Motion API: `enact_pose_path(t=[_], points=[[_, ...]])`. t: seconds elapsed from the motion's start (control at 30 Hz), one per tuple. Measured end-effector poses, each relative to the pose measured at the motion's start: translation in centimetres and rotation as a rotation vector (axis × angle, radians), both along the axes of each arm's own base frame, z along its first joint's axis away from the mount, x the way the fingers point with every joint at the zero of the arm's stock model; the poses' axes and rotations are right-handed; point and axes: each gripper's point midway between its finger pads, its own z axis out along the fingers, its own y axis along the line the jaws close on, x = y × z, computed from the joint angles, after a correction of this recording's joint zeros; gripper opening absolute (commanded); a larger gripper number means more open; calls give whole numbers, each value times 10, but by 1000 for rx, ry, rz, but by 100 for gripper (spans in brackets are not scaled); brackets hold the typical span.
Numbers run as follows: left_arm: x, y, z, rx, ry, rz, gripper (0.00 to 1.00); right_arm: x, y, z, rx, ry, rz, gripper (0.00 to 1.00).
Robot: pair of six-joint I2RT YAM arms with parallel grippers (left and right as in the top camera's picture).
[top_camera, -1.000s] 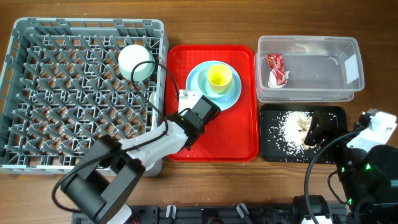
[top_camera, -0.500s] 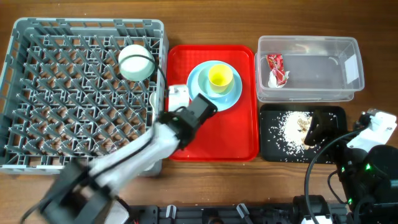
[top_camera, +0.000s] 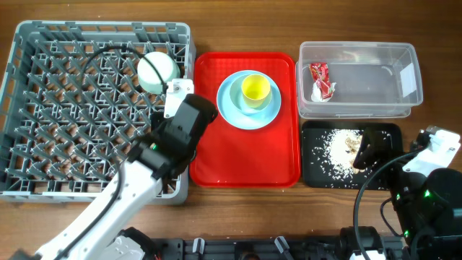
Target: Sort waste into correct bins and load items into the dishwasher rack
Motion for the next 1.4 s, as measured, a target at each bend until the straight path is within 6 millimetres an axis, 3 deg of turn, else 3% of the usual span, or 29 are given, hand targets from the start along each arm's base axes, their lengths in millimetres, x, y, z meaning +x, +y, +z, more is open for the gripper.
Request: enact_pose_path(t=[0.2,0.3,0.4,0.5,0.77,0.87,1.03,1.1,1.3,1.4], points=[[8,15,-51,96,162,34,6,0,0,0,0,0,0,100],[8,25,-64,81,202,87,4,0,0,0,0,0,0,100],[8,28,-67,48,213,106,10,0,0,0,0,0,0,100],[8,27,-68,36,217,106,27,0,0,0,0,0,0,100],[7,24,-68,17,217,103,28,0,0,0,0,0,0,100],[4,19,-53,-25,183,85,27,0,0,0,0,0,0,100],[-8,-13,18,-336,2,-9,22,0,0,0,0,0,0,100],[-16,-27,37,-445,-20,-70,21,0,0,0,0,0,0,100],[-18,-63,93,-606,8,-198,18,0,0,0,0,0,0,100],[-14,-76,114,-599,123,-202,18,0,0,0,0,1,0,100]])
